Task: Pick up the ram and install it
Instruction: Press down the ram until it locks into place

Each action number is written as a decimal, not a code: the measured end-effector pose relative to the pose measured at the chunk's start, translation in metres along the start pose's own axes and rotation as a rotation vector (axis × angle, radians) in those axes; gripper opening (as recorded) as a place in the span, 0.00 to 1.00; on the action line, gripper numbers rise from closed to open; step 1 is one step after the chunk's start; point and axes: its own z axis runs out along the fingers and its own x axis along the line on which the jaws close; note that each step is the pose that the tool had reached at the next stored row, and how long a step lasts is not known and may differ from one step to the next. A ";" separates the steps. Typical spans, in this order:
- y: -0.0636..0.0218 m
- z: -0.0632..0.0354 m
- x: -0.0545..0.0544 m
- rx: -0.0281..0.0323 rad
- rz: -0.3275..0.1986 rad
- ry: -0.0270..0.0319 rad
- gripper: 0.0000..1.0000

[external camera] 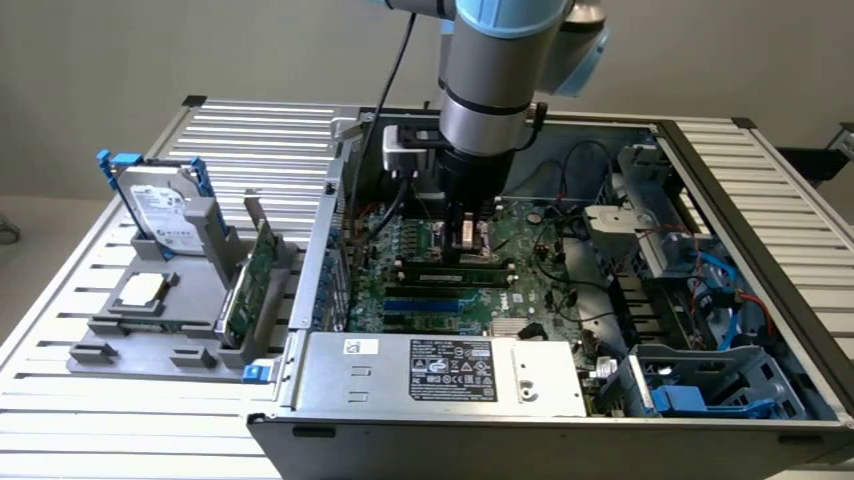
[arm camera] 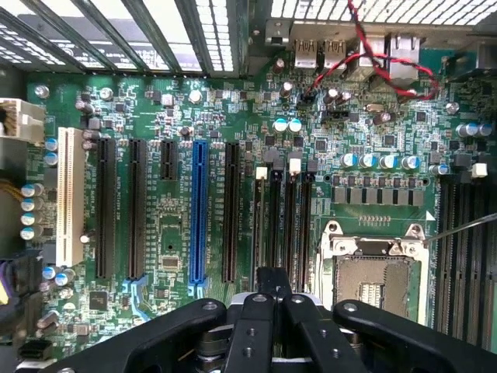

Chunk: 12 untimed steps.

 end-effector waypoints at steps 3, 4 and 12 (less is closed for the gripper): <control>-0.0040 -0.0045 0.000 -0.0044 0.000 0.0002 0.11; -0.0068 -0.0052 0.000 -0.0060 0.000 0.0001 0.11; -0.0185 -0.0067 0.000 -0.0129 0.000 -0.0001 0.11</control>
